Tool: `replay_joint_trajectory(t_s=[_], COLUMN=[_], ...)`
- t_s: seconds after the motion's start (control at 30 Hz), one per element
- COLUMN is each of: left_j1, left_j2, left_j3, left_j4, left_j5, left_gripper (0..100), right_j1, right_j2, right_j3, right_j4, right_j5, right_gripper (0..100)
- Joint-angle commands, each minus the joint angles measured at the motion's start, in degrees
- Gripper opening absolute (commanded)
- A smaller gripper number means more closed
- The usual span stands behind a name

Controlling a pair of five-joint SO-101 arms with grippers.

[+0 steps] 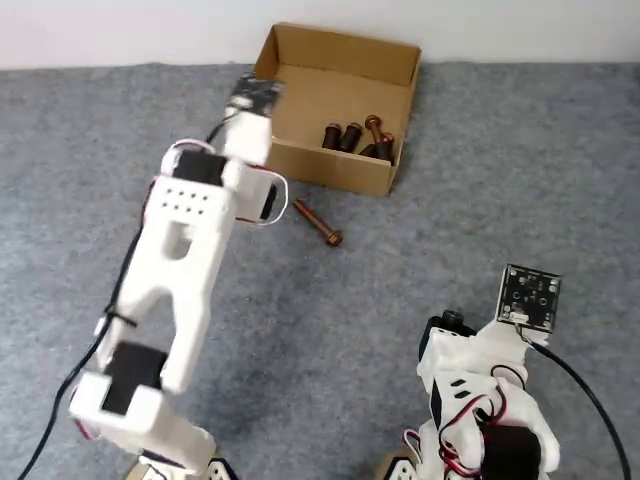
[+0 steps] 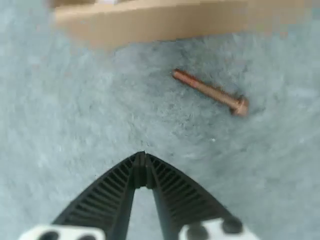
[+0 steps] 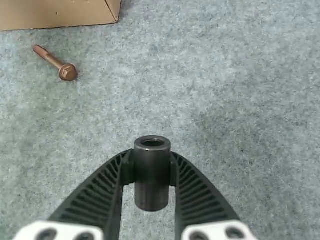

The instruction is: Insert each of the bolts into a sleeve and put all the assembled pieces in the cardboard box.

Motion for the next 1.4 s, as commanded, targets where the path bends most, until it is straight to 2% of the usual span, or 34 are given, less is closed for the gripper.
replay_joint_trajectory(t_s=[0.0,0.07,0.13,0.27,0.6,0.93,1.13,1.37], left_j1=[0.5,0.5,0.8,3.0,6.9,8.9,8.9,9.1], left_j2=[4.3,7.1,9.9,14.4,23.6,30.1,37.1,47.8], left_j3=[-9.5,-12.4,-15.0,-18.4,-20.8,-29.5,-34.3,-49.7], left_j4=[3.5,4.7,4.9,5.0,4.7,4.7,4.6,4.8], left_j5=[-22.6,-31.2,-35.7,-40.8,-55.4,-58.1,-63.0,-64.2], left_gripper=[1,3,7,10,10,16,16,16], right_j1=[0.7,0.7,0.7,0.7,0.7,0.4,0.3,0.3], right_j2=[0.2,0.2,0.2,0.2,0.2,0.3,0.5,0.7], right_j3=[-0.3,-0.3,-0.3,-0.3,-0.3,-0.2,-0.2,-0.2], right_j4=[-0.7,-0.7,-0.7,-0.7,-0.7,-0.7,-0.7,-0.7], right_j5=[-0.6,-0.6,-0.6,-0.6,-0.6,-0.6,-0.6,-0.6], right_gripper=[0.8,0.8,0.8,0.8,0.8,0.8,0.8,0.8])
